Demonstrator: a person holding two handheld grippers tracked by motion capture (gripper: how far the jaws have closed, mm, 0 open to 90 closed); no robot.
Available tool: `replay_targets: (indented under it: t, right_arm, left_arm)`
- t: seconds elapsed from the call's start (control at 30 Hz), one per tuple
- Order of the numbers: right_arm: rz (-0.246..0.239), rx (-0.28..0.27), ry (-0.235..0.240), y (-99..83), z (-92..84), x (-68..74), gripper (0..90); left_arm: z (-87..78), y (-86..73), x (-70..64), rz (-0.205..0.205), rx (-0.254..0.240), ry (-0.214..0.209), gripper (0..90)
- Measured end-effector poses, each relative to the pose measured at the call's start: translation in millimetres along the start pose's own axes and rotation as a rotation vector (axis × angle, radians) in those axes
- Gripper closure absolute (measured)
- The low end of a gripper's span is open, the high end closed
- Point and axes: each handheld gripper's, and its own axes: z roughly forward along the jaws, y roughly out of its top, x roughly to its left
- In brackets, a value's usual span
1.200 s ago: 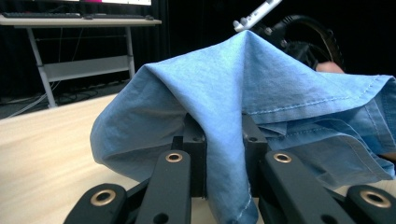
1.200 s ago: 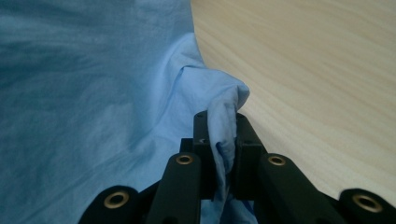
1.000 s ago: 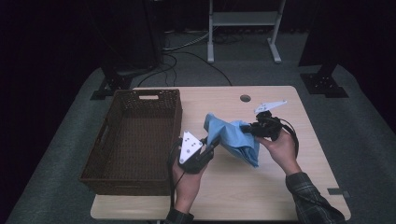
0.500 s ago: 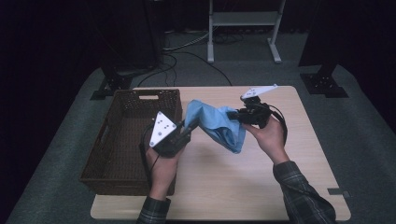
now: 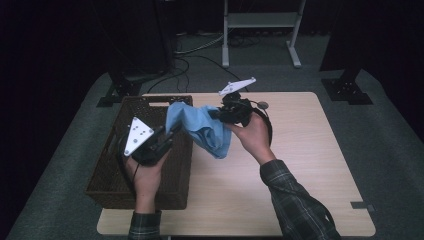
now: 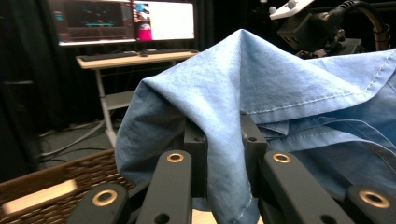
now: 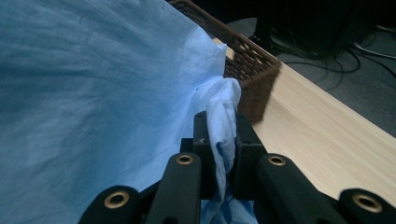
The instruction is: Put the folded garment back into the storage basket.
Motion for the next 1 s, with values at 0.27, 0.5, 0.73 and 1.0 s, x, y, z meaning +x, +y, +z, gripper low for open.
replay_targets:
  t: [0.27,0.5,0.73,1.0]
  right_arm:
    - [-0.035,-0.021,0.037,23.3,30.5,22.2,83.8]
    - [-0.041,-0.045,0.073,35.0,59.7,39.4,83.8]
    - [-0.046,-0.055,0.109,36.9,93.5,52.0,83.7]
    - [-0.04,-0.064,0.152,33.3,122.5,61.8,83.7]
  left_arm:
    - [-25.5,-4.5,31.7,0.014,-0.006,0.036,78.7]
    - [-46.2,-14.2,58.0,-0.005,-0.007,0.096,78.6]
    - [-61.0,-29.8,81.3,-0.022,0.014,0.139,78.6]
    - [-79.4,-47.0,103.9,-0.064,0.021,0.182,78.5]
